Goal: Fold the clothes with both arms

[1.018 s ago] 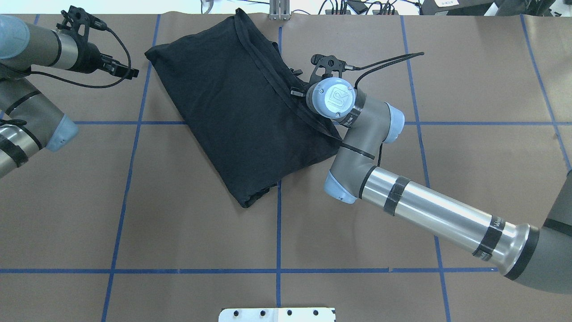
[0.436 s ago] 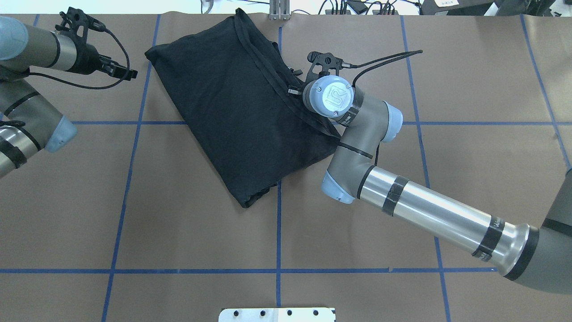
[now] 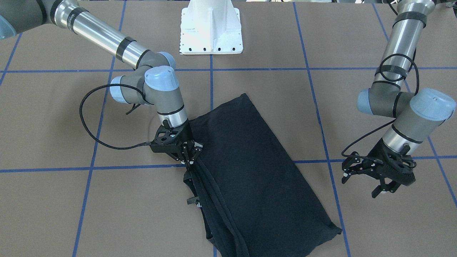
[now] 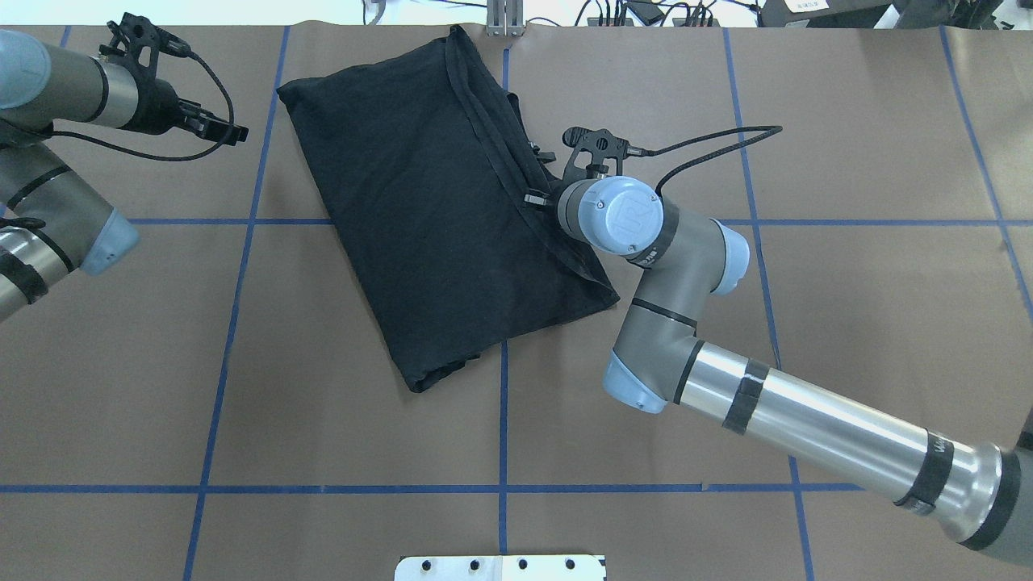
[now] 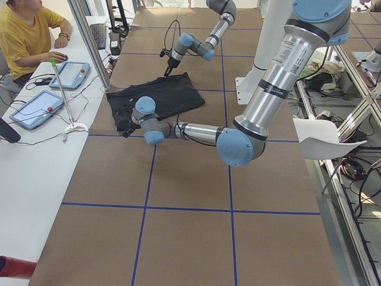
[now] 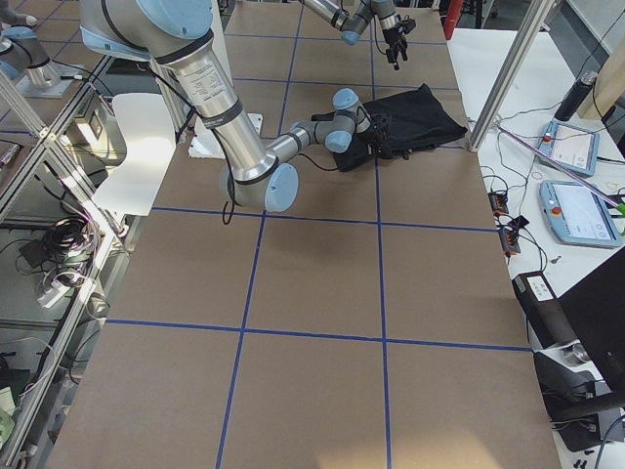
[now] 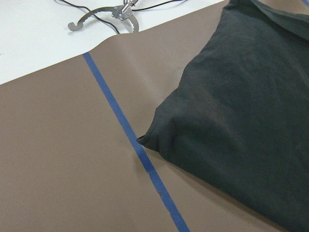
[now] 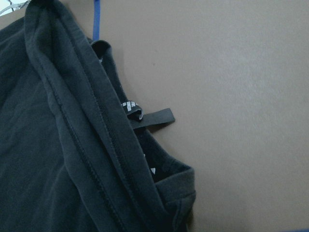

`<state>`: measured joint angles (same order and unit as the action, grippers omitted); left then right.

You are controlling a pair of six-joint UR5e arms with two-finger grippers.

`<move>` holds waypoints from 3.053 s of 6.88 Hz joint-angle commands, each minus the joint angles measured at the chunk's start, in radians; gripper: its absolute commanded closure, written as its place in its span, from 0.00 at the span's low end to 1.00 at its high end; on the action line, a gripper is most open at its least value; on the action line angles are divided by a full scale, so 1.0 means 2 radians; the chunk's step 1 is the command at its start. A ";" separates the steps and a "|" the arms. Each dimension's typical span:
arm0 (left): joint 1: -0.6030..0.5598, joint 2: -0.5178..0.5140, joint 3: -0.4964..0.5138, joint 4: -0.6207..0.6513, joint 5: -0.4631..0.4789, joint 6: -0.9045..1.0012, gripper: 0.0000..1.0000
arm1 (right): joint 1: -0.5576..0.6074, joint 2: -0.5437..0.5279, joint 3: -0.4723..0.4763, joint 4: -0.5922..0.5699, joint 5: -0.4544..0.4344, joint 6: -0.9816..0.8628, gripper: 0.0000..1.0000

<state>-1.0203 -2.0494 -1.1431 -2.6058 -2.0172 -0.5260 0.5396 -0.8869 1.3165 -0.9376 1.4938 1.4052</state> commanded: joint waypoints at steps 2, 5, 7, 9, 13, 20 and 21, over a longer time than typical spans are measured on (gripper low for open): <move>0.000 0.000 -0.001 -0.001 0.000 -0.001 0.00 | -0.071 -0.092 0.156 -0.052 -0.040 0.024 1.00; 0.000 0.000 -0.004 -0.009 0.000 -0.018 0.00 | -0.086 -0.113 0.178 -0.064 -0.054 0.018 1.00; 0.001 -0.001 -0.004 -0.009 0.000 -0.018 0.00 | -0.083 -0.112 0.182 -0.064 -0.057 0.017 0.01; 0.001 -0.001 -0.004 -0.009 -0.001 -0.018 0.00 | -0.061 -0.066 0.217 -0.189 -0.023 -0.004 0.00; 0.001 -0.001 -0.005 -0.009 -0.001 -0.018 0.00 | -0.103 -0.019 0.218 -0.347 -0.027 -0.115 0.19; 0.000 0.002 -0.005 -0.009 0.000 -0.018 0.00 | -0.123 -0.012 0.211 -0.408 0.058 -0.191 0.63; 0.000 0.002 -0.006 -0.009 0.000 -0.018 0.00 | -0.123 -0.012 0.211 -0.410 0.055 -0.202 0.81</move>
<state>-1.0201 -2.0462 -1.1534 -2.6241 -2.0172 -0.5630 0.2931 -0.9101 1.7389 -1.7515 1.6037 1.0211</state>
